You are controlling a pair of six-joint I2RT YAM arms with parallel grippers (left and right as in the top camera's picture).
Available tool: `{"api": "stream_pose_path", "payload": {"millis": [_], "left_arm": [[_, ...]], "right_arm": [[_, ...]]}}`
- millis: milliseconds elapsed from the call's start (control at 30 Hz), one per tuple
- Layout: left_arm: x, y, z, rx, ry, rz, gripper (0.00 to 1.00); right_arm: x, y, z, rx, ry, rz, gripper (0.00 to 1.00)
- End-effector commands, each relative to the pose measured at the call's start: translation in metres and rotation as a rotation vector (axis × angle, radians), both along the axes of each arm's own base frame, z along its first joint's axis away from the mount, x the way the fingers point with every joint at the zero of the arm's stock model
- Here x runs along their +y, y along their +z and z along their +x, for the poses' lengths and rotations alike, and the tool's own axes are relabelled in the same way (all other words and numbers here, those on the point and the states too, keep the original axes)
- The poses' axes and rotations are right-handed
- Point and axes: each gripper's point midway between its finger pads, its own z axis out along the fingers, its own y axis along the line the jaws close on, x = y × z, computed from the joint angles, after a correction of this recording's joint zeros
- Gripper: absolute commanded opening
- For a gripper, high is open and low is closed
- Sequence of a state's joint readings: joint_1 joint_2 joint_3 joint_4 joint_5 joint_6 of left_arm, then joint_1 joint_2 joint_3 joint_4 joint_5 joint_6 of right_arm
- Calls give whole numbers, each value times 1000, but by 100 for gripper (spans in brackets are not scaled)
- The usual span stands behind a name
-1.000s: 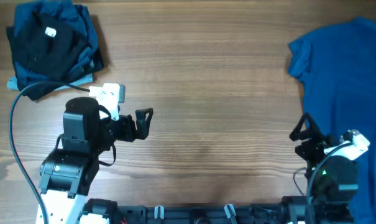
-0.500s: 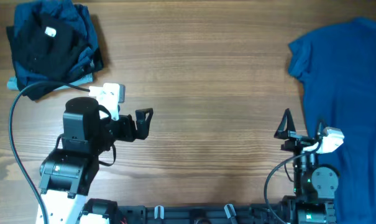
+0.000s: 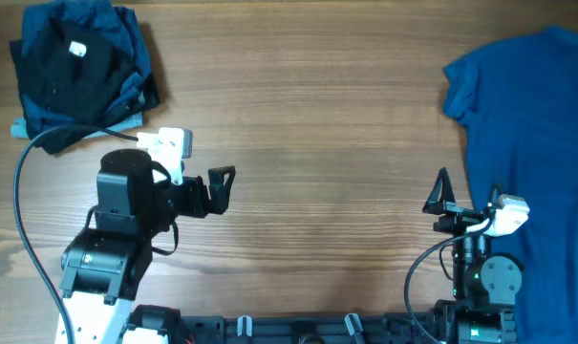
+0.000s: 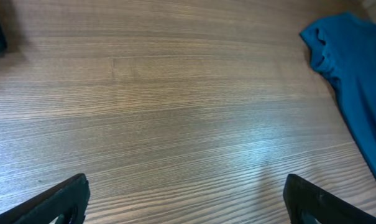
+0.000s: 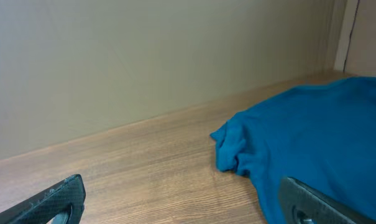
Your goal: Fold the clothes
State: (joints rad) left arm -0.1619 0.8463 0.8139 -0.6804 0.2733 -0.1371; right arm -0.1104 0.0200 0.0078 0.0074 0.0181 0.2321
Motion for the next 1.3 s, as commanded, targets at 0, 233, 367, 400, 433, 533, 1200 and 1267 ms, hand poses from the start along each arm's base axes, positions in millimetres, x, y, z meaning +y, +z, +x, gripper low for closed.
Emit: {"api": "stream_pose_path", "payload": {"millis": [0,233,367,400,433,533,1200,1267], "left_arm": [[0,-1,0,3,7,0,100],[0,-3,-1,13,8,2,100],[3,1,-9,-31,2,13,100],[3,0,-11,-65,-10,22,100],[4,-4,-14,-71,-10,22,100],[6,-29,-22,-159,-7,12,100],[44,-33,-20,-716,181,-14,100],[57,-34,-18,-716,245,11,100]], "right_arm": [[3,2,-1,-11,18,-21,100],[3,2,-1,-11,18,-22,100],[3,2,-1,-11,18,-21,100],[3,2,-1,-11,18,-22,100],[3,2,-1,-11,18,-22,100],[3,2,-1,-11,18,-21,100],[3,2,0,-10,18,-21,100],[3,2,0,-10,18,-22,100]]}}
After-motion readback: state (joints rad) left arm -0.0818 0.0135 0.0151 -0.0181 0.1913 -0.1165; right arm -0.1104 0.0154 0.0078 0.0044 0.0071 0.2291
